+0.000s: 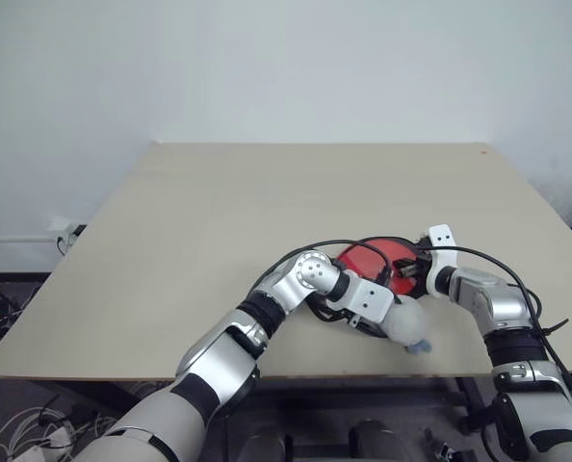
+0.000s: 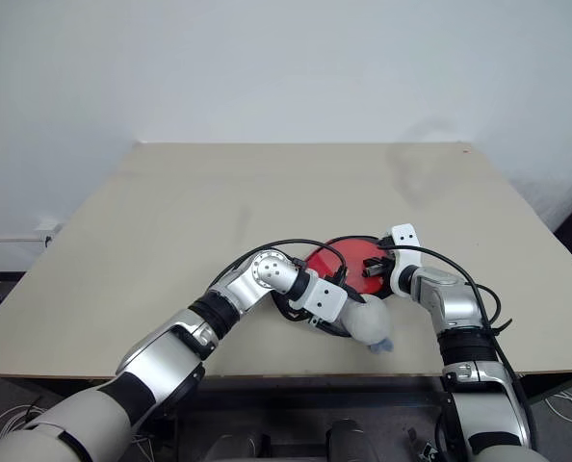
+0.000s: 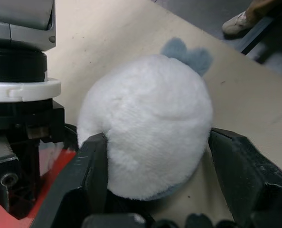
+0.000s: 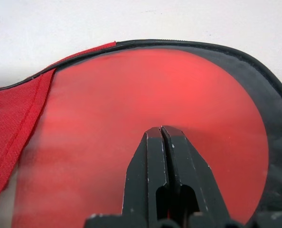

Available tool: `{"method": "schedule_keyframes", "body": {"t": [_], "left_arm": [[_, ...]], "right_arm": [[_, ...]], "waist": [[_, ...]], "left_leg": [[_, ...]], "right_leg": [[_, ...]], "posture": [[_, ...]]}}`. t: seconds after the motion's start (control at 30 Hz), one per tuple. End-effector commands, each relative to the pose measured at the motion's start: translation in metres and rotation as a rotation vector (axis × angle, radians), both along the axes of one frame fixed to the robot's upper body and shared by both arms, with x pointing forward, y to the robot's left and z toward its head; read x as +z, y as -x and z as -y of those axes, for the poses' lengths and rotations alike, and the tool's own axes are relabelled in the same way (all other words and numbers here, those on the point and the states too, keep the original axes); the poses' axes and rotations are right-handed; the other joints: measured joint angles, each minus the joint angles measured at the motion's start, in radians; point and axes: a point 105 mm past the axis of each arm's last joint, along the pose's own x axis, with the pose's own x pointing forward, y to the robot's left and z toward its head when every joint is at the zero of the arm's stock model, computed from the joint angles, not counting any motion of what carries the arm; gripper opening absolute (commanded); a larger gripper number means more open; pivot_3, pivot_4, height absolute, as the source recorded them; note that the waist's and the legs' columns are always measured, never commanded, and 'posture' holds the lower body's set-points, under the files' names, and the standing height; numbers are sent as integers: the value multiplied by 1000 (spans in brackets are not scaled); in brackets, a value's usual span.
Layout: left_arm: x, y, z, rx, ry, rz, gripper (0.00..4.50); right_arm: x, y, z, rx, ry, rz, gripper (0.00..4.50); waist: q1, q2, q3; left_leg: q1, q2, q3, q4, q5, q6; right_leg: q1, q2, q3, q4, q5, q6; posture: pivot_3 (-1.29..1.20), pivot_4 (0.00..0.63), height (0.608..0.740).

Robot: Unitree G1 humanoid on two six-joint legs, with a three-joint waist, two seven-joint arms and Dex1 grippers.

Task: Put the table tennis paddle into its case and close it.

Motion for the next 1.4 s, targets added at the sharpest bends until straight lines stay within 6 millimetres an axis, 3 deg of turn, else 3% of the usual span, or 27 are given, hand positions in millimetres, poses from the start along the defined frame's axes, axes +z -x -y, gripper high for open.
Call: {"method": "schedule_keyframes", "body": {"t": [0.03, 0.23, 0.37, 0.53, 0.93, 1.4], "left_arm": [[3, -2, 4, -15, -6, 35, 2152], [3, -2, 5, -18, 2, 44, 716], [5, -1, 5, -27, 9, 38, 34], [13, 2, -4, -44, 19, -44, 11], [20, 15, -53, -89, -82, -294, 11], [18, 24, -106, -51, -258, -387, 11]], "right_arm": [[1, 0, -4, 8, -4, 4, 0], [1, 0, -4, 8, -6, 5, 0], [0, 0, -4, 7, -4, 3, 0], [-1, 0, -2, 1, -1, -1, 0], [-5, 0, -1, -4, 0, -10, 0], [-8, 2, -4, 4, 0, -18, 0]], "waist": [[0, 0, 0], [0, 0, 0], [0, 0, 0], [-1, 0, 0], [-6, 0, 0], [-20, 0, 0]], "left_leg": [[0, 0, 0, 0, 0, 0], [0, 0, 0, 0, 0, 0], [0, 0, 0, 0, 0, 0], [0, 0, 0, 0, 0, 0], [1, 1, 0, -1, 0, 0], [2, 2, -1, -3, 0, 0]], "right_leg": [[0, 0, 0, 0, 0, 0], [0, 0, 0, 0, 0, 0], [0, 0, 0, 0, 0, 0], [0, 0, 0, 0, 0, 0], [0, 0, 0, 1, 0, 0], [0, 1, 0, 2, 0, 0]], "posture": [[0, 0, 740], [0, 0, 740], [0, 0, 740], [0, 0, 740], [0, 0, 740], [0, 0, 740]]}}
